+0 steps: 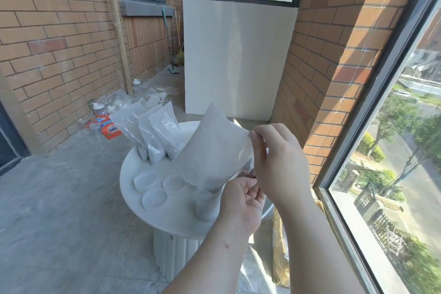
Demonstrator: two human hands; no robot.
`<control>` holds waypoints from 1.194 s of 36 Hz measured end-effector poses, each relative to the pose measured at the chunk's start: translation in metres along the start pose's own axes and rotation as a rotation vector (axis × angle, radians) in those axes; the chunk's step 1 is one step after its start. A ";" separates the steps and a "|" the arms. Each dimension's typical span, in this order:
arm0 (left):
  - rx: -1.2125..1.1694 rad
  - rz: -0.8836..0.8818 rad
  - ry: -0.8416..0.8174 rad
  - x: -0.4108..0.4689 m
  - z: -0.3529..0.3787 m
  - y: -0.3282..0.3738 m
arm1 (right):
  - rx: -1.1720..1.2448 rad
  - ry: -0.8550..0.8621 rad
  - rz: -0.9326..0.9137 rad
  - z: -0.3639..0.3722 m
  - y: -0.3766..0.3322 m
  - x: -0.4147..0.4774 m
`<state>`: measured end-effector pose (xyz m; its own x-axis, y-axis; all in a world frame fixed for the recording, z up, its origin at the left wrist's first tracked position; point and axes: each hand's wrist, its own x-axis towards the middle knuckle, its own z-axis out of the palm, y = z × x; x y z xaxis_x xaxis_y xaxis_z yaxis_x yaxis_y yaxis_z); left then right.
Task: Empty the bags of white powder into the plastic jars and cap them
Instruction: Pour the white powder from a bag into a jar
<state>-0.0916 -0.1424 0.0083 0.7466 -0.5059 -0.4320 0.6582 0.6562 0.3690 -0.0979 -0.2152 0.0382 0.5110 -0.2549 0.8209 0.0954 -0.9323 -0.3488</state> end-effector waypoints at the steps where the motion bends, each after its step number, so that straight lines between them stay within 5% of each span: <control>1: -0.005 0.001 -0.002 0.002 -0.001 0.000 | 0.000 -0.009 -0.005 0.001 0.000 0.000; 43: 0.072 -0.087 -0.060 0.034 -0.021 -0.003 | -0.019 0.099 -0.026 0.007 -0.010 -0.003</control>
<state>-0.0706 -0.1502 -0.0244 0.6895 -0.5933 -0.4155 0.7243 0.5675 0.3916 -0.0947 -0.2036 0.0365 0.4218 -0.2539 0.8704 0.0905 -0.9434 -0.3190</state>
